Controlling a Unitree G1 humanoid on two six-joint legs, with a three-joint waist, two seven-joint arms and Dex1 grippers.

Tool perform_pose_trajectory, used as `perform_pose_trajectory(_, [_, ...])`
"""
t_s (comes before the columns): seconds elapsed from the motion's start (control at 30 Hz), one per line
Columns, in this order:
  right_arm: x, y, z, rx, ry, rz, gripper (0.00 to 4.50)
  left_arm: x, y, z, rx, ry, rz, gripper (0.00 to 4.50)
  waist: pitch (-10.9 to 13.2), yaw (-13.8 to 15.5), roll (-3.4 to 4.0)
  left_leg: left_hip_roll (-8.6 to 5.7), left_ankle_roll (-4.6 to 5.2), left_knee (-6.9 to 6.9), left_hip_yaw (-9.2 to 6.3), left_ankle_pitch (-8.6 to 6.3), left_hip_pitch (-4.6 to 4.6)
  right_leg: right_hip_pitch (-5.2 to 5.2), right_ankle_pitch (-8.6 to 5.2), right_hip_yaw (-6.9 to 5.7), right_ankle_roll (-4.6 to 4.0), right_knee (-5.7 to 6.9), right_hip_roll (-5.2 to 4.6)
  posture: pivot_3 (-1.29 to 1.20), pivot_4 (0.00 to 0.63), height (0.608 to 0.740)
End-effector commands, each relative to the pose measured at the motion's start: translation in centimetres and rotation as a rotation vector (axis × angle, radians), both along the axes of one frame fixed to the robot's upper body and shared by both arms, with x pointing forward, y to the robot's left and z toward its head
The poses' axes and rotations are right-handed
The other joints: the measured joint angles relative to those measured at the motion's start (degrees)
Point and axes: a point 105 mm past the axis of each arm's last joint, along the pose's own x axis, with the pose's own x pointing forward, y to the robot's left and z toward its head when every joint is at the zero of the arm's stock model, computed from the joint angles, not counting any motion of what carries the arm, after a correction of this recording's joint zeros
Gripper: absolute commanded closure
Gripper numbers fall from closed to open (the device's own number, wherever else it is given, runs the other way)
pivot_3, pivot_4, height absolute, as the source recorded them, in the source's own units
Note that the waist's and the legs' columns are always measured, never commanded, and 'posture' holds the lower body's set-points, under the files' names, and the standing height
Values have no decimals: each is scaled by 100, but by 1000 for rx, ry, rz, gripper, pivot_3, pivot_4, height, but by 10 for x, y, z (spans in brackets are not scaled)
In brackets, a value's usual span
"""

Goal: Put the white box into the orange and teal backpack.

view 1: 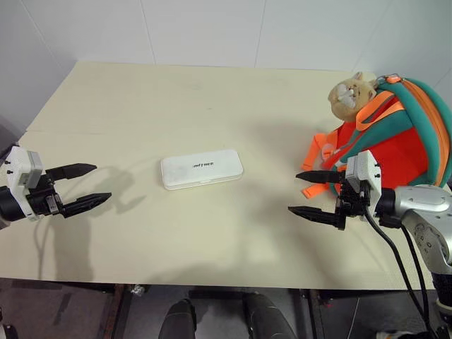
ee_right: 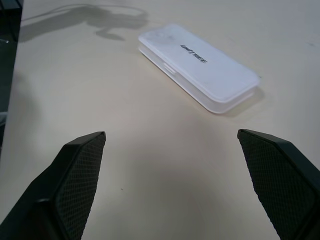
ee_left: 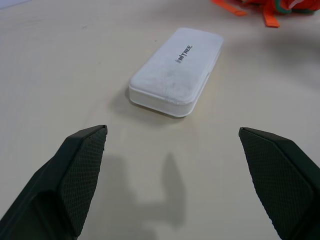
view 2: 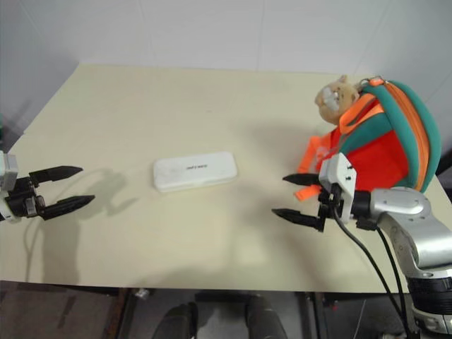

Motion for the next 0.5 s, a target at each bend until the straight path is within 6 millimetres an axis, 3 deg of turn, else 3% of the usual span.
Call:
perform_pose_trajectory(0.03, [-3,8,13,32,-58,17,28,2,-1,12,17,-38,-16,0,0,4,0,0,0,0,0,0,0,0,0,0,0,0,0,0,150,740])
perform_pose_trajectory(0.3, [-2,15,8,45,-49,9,28,10,-4,12,9,-79,15,0,0,5,0,0,0,0,0,0,0,-1,1,0,2,2,0,0,150,740])
perform_pose_trajectory(0.47, [28,17,2,-2,-54,-158,28,20,-7,22,2,-177,55,0,0,-20,0,0,0,8,-1,1,1,-1,2,1,4,10,1,0,150,740])
perform_pose_trajectory(0.5, [34,18,1,-1,-52,-196,0,22,-7,22,2,-202,70,378,0,-17,0,0,0,8,-1,1,2,-1,2,2,3,12,1,0,150,740])
